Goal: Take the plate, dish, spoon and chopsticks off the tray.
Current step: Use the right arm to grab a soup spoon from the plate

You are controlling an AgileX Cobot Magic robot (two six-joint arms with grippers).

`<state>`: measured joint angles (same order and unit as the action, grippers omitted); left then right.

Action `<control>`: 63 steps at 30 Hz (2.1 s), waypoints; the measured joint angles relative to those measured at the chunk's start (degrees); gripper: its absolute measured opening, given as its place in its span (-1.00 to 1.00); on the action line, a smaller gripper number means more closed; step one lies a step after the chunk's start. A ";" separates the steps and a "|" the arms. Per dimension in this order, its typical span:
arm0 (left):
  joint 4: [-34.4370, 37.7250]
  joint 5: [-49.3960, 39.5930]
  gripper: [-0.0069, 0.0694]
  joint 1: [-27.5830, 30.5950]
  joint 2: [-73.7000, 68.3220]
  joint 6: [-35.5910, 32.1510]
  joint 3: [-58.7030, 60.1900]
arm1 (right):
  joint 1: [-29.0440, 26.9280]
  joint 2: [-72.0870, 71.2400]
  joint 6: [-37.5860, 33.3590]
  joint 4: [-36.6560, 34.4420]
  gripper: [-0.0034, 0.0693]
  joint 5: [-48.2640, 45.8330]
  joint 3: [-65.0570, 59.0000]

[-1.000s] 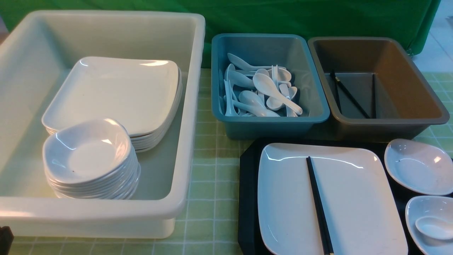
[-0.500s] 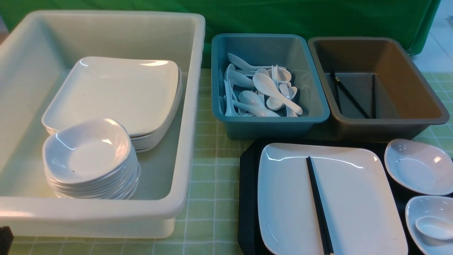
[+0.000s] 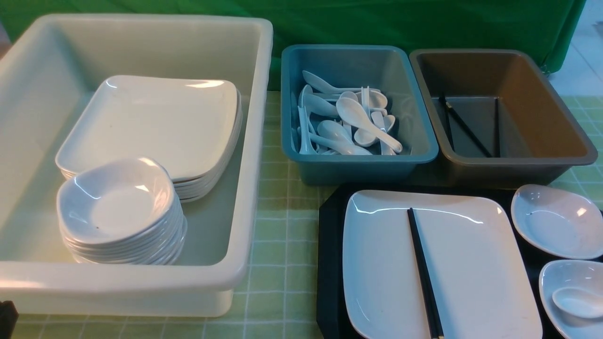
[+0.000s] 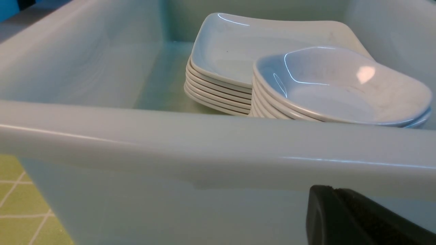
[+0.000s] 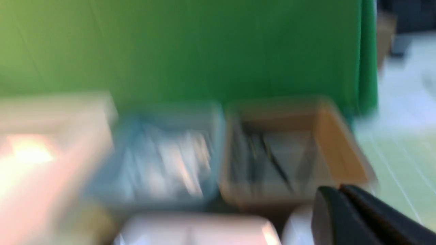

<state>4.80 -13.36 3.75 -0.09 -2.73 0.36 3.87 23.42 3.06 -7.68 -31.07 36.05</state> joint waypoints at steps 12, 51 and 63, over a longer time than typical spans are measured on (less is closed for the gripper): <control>0.00 0.00 -0.82 0.00 0.00 0.00 0.00 | 0.00 38.50 -2.38 3.52 -0.52 -27.26 4.53; 0.00 0.00 -0.82 0.00 0.00 0.00 0.00 | -24.86 59.01 40.64 9.75 0.43 -15.06 14.42; 0.00 0.00 -0.82 0.00 0.00 0.00 0.00 | -23.95 64.49 47.04 9.48 0.43 -13.39 14.42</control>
<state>4.80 -13.36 3.75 -0.09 -2.73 0.36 -20.08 87.91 50.10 1.81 -44.46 50.47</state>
